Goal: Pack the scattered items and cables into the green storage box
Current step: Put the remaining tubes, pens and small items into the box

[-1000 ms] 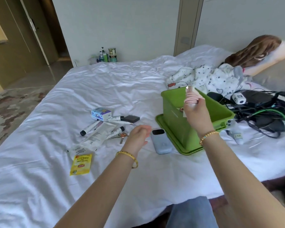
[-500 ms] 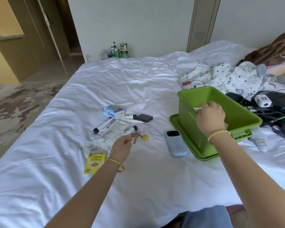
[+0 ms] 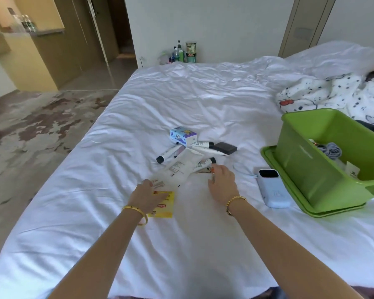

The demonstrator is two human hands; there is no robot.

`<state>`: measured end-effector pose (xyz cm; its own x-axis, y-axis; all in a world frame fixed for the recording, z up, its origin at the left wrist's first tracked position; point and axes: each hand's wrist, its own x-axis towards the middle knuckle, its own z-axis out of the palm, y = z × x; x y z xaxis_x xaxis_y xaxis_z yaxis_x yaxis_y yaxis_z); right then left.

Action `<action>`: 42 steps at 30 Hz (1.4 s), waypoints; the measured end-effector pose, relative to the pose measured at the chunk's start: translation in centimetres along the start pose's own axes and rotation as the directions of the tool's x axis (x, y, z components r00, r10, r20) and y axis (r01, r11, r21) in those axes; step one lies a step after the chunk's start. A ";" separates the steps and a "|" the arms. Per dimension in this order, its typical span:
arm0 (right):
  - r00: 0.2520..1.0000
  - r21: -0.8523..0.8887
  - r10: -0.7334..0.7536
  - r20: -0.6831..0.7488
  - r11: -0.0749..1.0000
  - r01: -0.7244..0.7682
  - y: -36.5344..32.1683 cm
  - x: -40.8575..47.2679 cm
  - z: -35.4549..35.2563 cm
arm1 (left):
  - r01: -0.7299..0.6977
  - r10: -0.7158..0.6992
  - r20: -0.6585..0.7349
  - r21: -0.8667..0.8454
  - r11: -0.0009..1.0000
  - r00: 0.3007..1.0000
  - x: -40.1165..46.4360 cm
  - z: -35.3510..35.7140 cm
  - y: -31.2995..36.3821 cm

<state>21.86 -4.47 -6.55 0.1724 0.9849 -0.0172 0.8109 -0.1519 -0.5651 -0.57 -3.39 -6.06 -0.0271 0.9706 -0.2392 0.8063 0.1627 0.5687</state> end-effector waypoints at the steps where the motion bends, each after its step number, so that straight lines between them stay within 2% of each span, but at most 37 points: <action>1: 0.999 -0.011 0.050 -0.004 0.999 -0.050 0.4 0.4 0.5 | 0.011 -0.009 0.068 -0.030 0.999 0.998 -0.2 -0.1 -0.3; 4: 0.976 0.037 0.210 -0.058 0.977 -0.208 1.0 1.7 1.2 | 0.027 -0.004 0.183 -0.123 0.992 0.983 -0.7 0.6 -0.6; 7: 0.958 -0.012 0.285 -0.039 0.958 -0.285 1.4 2.7 1.5 | 0.014 0.000 0.107 -0.128 0.992 0.994 -1.2 1.8 -0.6; 12: 0.975 -0.282 0.190 -0.112 0.935 -0.215 1.7 2.6 1.8 | 0.024 -0.023 0.005 -0.214 0.976 1.000 -1.4 3.0 -1.2; 14: 0.976 -0.300 0.187 -0.115 0.930 -0.214 1.8 2.3 1.4 | 0.045 -0.050 -0.009 -0.293 0.955 0.999 -1.5 3.3 -1.4; 17: 0.981 -0.321 0.176 -0.084 0.927 -0.194 2.0 1.7 1.1 | 0.077 -0.105 -0.029 -0.495 0.865 0.994 -1.4 3.3 -1.1; 20: 0.987 -0.337 0.149 -0.056 0.928 -0.159 2.5 0.9 0.5 | 0.020 -0.104 -0.110 -0.585 0.810 0.988 -1.6 3.0 0.2; 23: 0.996 -0.308 0.089 0.032 0.949 -0.075 3.3 0.5 -0.1 | -0.039 -0.082 -0.153 -0.653 0.756 0.985 -2.3 2.7 2.2; 25: 0.994 -0.156 0.088 0.065 0.985 -0.077 3.7 0.1 -0.4 | -0.057 -0.085 -0.172 -0.684 0.727 0.982 -2.9 2.5 4.0; 27: 0.989 0.064 0.138 0.057 0.988 -0.141 4.2 -0.7 -0.7 | -0.076 -0.079 -0.184 -0.707 0.703 0.980 -3.3 2.3 5.8; 30: 0.979 0.411 0.198 -0.048 0.898 -0.161 4.4 -1.9 -2.4 | -0.089 -0.056 -0.167 -0.745 0.661 0.984 -3.8 2.1 8.8; 32: 0.976 0.557 0.200 -0.089 0.822 -0.118 4.2 -2.4 -4.6 | -0.038 -0.063 -0.096 -0.792 0.610 0.993 -4.0 2.2 11.3; 36: 0.954 0.722 0.178 -0.240 0.690 0.053 3.7 -3.2 -11.2 | 0.031 0.024 0.050 -0.856 0.516 0.998 -5.1 2.9 17.7; 39: 0.910 0.726 0.219 -0.352 0.678 0.117 5.0 -4.1 -17.0 | 0.016 0.117 0.094 -0.843 0.538 0.989 -6.4 4.2 23.1; 42: 0.852 0.732 0.344 -0.394 0.678 0.064 7.8 -5.3 -21.9 | -0.009 0.201 0.144 -0.790 0.613 0.969 -7.6 6.0 28.1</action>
<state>39.53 -12.66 7.15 0.6463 0.7543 0.1157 0.1519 0.0214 -0.9882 25.88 -7.27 7.02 0.2207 0.9475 -0.2314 0.0283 0.2309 0.9726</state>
